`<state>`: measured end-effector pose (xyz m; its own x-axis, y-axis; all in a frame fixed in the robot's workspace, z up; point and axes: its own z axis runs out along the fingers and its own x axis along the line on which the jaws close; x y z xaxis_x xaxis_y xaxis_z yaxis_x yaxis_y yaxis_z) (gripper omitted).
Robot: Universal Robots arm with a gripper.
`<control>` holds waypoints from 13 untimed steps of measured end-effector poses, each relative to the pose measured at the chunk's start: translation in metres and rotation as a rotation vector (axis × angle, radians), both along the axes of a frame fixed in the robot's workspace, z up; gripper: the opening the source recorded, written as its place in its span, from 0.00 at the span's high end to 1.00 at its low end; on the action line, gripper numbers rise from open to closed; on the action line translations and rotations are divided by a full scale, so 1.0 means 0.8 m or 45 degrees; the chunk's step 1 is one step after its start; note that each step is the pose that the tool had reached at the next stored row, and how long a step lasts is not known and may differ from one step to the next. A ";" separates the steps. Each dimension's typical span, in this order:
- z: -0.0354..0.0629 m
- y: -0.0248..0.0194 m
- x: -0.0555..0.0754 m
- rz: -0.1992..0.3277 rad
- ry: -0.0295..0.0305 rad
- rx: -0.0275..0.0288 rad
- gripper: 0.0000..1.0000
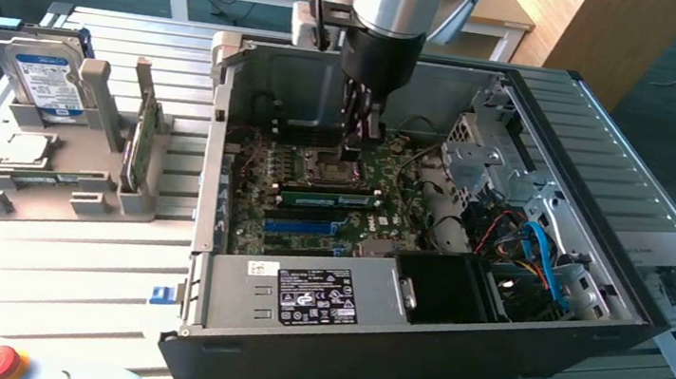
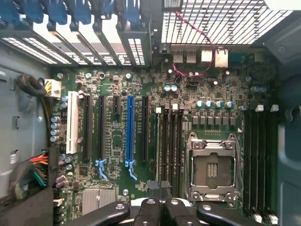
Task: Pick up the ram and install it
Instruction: 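Press down the ram until it locks into place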
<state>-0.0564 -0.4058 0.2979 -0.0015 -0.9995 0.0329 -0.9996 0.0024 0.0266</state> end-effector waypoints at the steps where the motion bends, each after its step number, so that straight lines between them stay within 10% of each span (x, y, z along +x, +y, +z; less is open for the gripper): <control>1: 0.003 0.0000 0.000 0.000 0.0000 -0.0003 0.90; 13: 0.031 0.0000 0.000 0.000 0.0001 -0.0090 0.90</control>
<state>-0.0564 -0.4058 0.3225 -0.0015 -0.9992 0.0400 -0.9996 0.0025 0.0267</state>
